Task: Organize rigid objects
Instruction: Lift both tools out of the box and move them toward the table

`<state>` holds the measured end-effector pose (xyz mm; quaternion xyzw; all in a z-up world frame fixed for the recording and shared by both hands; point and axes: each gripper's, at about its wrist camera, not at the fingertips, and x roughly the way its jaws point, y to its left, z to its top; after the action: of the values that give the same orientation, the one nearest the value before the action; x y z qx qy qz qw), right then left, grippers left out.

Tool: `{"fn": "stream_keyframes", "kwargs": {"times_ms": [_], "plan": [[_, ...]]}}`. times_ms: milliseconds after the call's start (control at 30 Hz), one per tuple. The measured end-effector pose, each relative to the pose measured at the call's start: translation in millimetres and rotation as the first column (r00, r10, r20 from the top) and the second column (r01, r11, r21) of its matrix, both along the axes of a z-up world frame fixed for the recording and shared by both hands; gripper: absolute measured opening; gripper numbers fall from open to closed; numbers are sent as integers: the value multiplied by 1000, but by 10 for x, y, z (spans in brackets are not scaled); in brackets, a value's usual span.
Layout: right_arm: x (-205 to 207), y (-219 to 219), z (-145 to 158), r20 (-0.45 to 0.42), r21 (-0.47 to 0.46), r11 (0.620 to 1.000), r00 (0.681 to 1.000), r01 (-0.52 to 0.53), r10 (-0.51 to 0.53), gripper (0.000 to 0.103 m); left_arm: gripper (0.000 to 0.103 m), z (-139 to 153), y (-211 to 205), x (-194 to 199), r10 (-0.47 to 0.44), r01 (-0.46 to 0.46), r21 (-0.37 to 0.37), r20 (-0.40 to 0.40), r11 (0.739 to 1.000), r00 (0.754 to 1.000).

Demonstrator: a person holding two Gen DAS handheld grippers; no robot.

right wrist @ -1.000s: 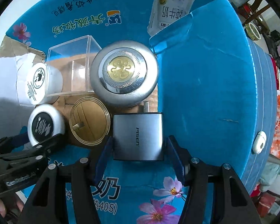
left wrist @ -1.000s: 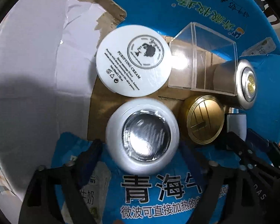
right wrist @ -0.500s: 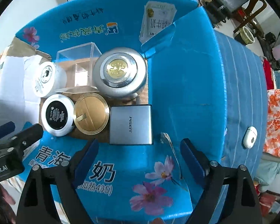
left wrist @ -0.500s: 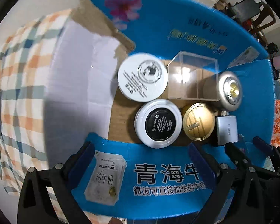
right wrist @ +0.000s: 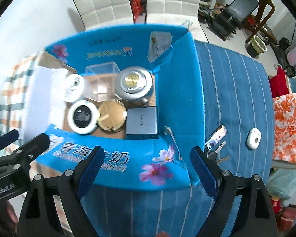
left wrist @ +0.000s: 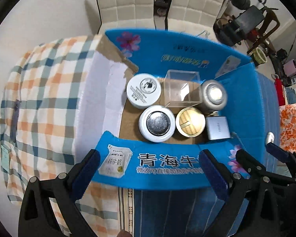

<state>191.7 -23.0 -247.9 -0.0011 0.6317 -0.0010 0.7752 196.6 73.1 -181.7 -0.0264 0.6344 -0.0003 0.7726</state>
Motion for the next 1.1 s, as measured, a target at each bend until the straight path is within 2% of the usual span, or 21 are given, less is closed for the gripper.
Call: {"fn": "stream_keyframes", "kwargs": {"times_ms": [367,633,800,967,1100], "plan": [[-458,-161,681,130,39,999,991,-1,-4,91,103,645,-136,-388,-20,18,13,145,1000,989],[-715,-192,1158,206,67,997,979,-27,13,91,102,1023,-162,-671,-21,16,27,217,1000,976],[-828,-252,1355,230,94,995,973,-34,12,91,102,1233,-206,-765,-17,11,26,257,1000,966],[-894,-515,1395,227,99,995,973,8,-31,91,102,1253,-404,-766,-44,40,21,265,999,963],[-956,-1048,1270,203,78,988,969,131,-145,91,102,1078,-790,-664,-103,105,3,236,994,966]]}}
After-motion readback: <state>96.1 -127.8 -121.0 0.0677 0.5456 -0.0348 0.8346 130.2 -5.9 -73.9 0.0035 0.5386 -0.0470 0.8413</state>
